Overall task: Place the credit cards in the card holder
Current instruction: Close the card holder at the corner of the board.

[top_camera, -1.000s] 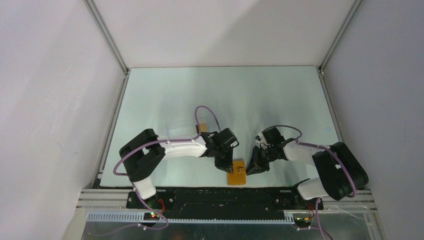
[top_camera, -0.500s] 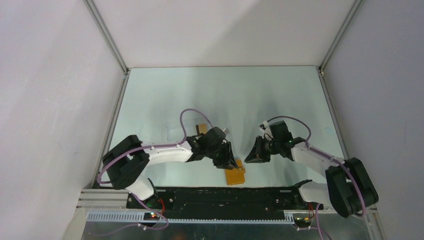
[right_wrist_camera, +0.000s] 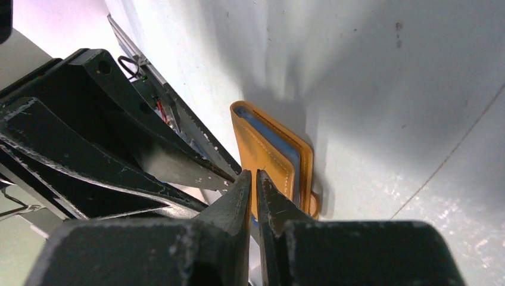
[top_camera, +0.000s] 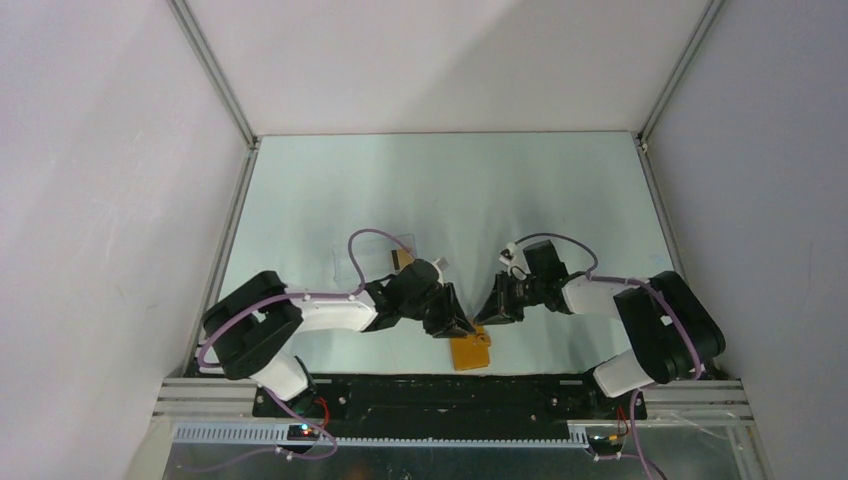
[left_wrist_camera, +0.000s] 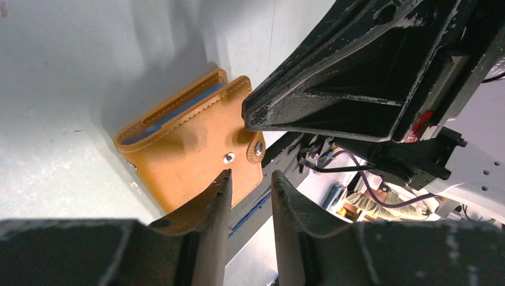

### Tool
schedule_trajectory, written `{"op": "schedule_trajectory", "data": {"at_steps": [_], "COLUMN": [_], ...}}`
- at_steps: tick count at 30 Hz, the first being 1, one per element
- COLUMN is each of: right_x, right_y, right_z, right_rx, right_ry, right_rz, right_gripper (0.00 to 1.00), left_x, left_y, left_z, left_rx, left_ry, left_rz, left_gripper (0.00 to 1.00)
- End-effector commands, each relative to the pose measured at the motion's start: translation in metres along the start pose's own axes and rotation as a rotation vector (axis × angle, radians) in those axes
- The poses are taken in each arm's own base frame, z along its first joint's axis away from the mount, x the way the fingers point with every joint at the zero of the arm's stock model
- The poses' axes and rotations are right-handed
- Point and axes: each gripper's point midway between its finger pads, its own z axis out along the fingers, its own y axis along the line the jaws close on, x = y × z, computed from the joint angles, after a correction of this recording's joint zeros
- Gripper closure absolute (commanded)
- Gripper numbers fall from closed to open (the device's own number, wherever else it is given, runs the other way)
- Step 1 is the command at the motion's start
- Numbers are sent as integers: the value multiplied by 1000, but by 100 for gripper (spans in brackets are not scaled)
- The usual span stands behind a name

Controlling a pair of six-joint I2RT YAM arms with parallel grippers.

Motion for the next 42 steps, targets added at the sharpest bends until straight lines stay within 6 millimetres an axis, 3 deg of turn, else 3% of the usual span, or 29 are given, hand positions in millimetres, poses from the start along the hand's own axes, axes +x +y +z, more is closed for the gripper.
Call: {"op": "schedule_trajectory", "data": {"at_steps": [1,6,10,29,35,40,42], "right_x": [-8,8,16,23,24,26,26], "right_y": [6,-31,-47,-59,-60,-61,-61], "right_z": [8,14,15,16,18,19,19], "right_rx": [-20,118,182,217,212,212,211], "right_ry": [-2,49,73,95,103,108,109], "right_rz": [-53,8,40,63,69,71,71], "right_gripper": [89,91,92,93,93,93,93], "left_x": [-1,-2,-2,3,4,3,2], "left_y": [-4,-7,-10,-19,-16,-16,-17], "left_z": [6,7,10,29,33,31,29], "left_rx": [31,43,55,72,64,63,66], "left_ry": [10,13,21,73,79,72,61], "left_rz": [-12,-7,-8,7,2,2,6], "left_gripper": [66,65,65,67,77,97,100]}}
